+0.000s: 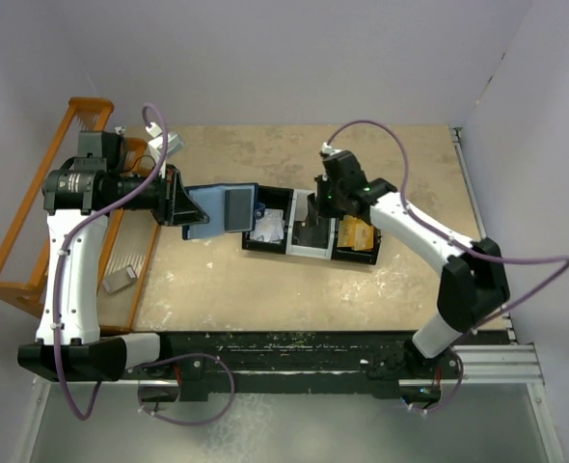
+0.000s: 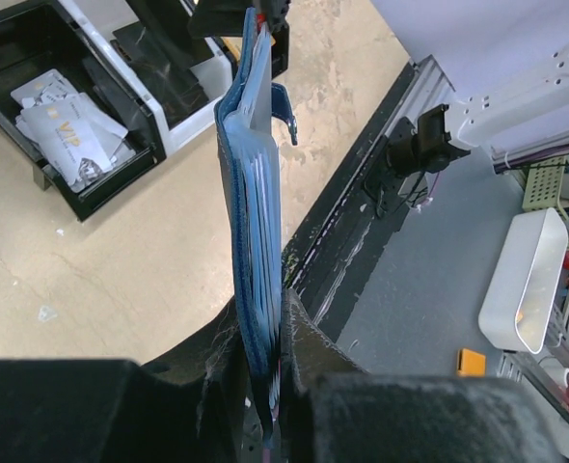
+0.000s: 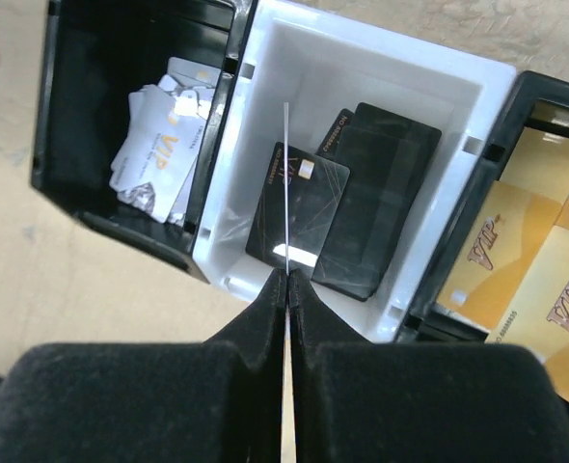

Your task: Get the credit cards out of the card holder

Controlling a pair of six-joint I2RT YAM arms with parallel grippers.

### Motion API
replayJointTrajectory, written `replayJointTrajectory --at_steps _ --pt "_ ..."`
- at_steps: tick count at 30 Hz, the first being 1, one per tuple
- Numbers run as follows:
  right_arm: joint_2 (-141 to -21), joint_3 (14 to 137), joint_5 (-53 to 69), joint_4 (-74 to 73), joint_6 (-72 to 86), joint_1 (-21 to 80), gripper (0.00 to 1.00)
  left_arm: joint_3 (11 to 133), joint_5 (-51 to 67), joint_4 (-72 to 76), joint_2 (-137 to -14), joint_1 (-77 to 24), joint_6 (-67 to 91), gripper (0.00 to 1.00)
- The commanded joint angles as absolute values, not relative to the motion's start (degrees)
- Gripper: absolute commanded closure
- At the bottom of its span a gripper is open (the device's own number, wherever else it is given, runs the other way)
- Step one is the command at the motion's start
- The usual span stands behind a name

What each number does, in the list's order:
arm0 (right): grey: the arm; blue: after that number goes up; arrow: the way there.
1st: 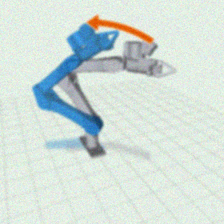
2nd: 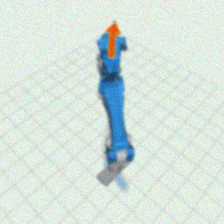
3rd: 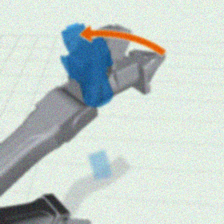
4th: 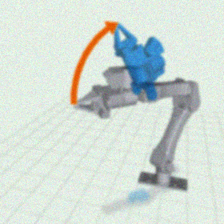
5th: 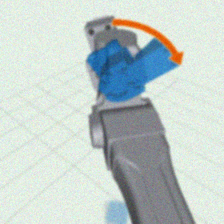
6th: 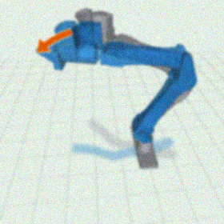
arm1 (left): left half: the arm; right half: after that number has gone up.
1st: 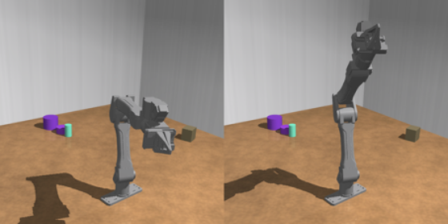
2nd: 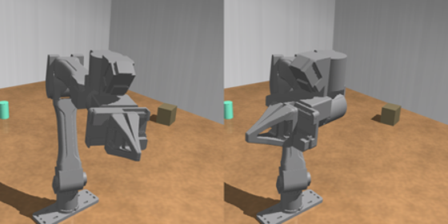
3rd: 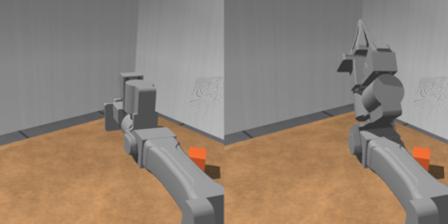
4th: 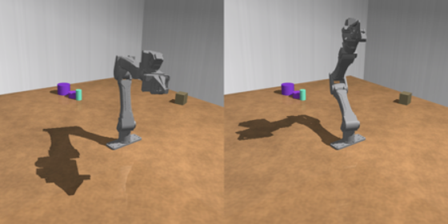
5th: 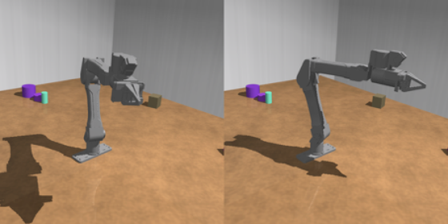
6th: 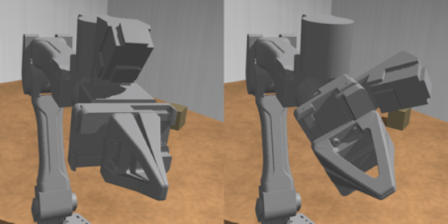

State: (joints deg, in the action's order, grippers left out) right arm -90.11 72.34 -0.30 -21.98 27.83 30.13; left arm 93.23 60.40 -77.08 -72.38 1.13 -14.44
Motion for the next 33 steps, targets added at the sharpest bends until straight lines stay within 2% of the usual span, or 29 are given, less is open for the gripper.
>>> replayJointTrajectory --at_steps 1,15,23,30,33 --pt "-95.43 79.92 -14.23 -28.21 26.98 34.01 1.00 95.81 59.08 -78.42 -71.87 1.41 -17.15 0.93" --pt "-107.67 88.03 -36.52 -37.43 29.60 41.77 1.00 98.45 60.54 -82.37 -72.33 1.41 -17.78 0.95" --pt "-112.76 90.90 -39.02 -39.64 31.12 43.68 1.00 100.03 61.65 -83.49 -72.91 1.41 -17.79 0.95" --pt "-110.45 93.38 -31.72 -38.91 31.89 43.77 0.68 100.80 64.47 -83.93 -72.88 1.41 -18.03 0.96" --pt "-105.94 93.11 -25.56 -36.23 31.55 43.56 0.59 100.88 66.18 -83.50 -73.14 1.43 -17.51 0.98"
